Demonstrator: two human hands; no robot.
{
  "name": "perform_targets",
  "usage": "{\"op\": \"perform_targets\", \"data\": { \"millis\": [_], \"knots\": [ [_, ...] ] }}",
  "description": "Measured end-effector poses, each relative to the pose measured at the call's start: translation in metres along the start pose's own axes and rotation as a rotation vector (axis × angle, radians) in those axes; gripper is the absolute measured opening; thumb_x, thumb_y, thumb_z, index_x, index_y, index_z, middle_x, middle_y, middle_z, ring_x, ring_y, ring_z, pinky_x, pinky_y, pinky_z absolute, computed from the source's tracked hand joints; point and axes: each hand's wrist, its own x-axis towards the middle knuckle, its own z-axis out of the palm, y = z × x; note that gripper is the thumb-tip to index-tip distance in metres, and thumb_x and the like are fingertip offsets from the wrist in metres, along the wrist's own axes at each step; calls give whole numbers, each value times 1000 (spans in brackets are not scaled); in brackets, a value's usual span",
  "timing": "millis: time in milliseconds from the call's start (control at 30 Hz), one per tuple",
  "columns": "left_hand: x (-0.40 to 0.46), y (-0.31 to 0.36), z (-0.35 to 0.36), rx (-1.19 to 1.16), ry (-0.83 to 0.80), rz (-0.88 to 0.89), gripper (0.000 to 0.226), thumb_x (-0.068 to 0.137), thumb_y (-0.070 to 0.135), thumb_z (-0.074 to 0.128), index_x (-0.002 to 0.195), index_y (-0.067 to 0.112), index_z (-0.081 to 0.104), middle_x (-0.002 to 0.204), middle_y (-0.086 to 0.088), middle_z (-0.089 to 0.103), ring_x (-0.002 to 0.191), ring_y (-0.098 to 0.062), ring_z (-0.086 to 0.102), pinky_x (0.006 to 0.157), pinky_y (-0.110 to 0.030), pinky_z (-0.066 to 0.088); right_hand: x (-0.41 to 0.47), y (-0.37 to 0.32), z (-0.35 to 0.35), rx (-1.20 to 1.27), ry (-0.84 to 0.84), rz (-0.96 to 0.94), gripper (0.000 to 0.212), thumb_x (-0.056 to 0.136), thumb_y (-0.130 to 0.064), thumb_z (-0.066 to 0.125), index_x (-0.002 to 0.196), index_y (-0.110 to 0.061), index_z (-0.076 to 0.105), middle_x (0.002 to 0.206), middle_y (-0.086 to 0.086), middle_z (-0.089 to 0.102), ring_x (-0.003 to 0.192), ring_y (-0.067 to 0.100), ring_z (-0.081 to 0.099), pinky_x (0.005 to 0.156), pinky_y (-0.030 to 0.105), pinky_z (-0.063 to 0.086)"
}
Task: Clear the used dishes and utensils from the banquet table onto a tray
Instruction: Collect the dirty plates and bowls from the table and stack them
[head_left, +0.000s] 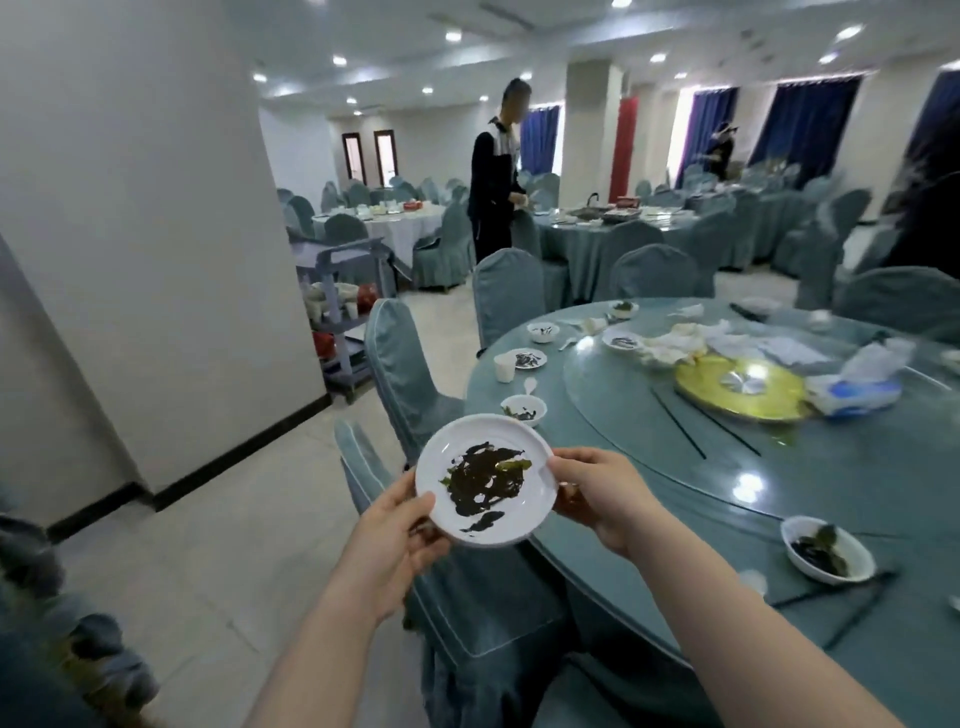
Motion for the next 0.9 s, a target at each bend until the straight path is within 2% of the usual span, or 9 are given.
{"op": "perform_targets", "data": {
  "millis": [133,233,333,500,633,767,900],
  "knots": [
    [39,2,37,43,-162,-48,31,95,5,49,117,25,61,90,-6,75,71,-16,67,58,-28,58,1,-15,-35,21,119,-43,10,87,-3,62,94,-5,69,69,6,70,54,14,61,57,24,55],
    [69,1,54,97,-290,-67,36,95,5,49,124,25,57,92,-5,75,69,-15,67,57,-28,56,1,-22,-54,-51,208,-58,12,88,-1,61,91,-8,70,64,5,66,52,13,58,56,22,54],
    [99,3,66,115,-414,-104,39,95,6,50,128,28,53,93,-6,75,68,-15,69,58,-27,55,8,-27,-59,-60,330,-46,14,89,-1,59,95,-8,69,69,9,62,58,16,54,55,23,54],
    [147,14,73,139,-554,-153,37,96,9,52,123,34,54,95,-6,75,66,-14,67,61,-28,56,29,-31,-46,23,478,-42,16,92,1,54,100,-6,66,48,-6,61,43,8,56,61,29,53],
    [173,24,65,146,-614,-177,36,96,10,52,123,33,54,98,-6,75,68,-14,68,62,-27,55,44,-32,-28,71,554,-54,17,91,1,54,100,-7,67,48,-6,60,45,8,58,59,28,53],
    [192,35,55,148,-627,-182,37,96,8,50,127,28,54,92,-3,75,65,-13,69,58,-25,55,60,-35,-8,137,594,-59,15,88,0,59,99,-7,66,70,5,71,60,17,62,58,28,53],
    [205,45,39,133,-600,-163,35,96,8,49,123,29,57,91,-2,75,65,-13,68,57,-25,54,78,-34,11,140,562,-73,11,87,0,61,94,-7,66,69,5,72,55,15,63,55,26,53]
  ]
}}
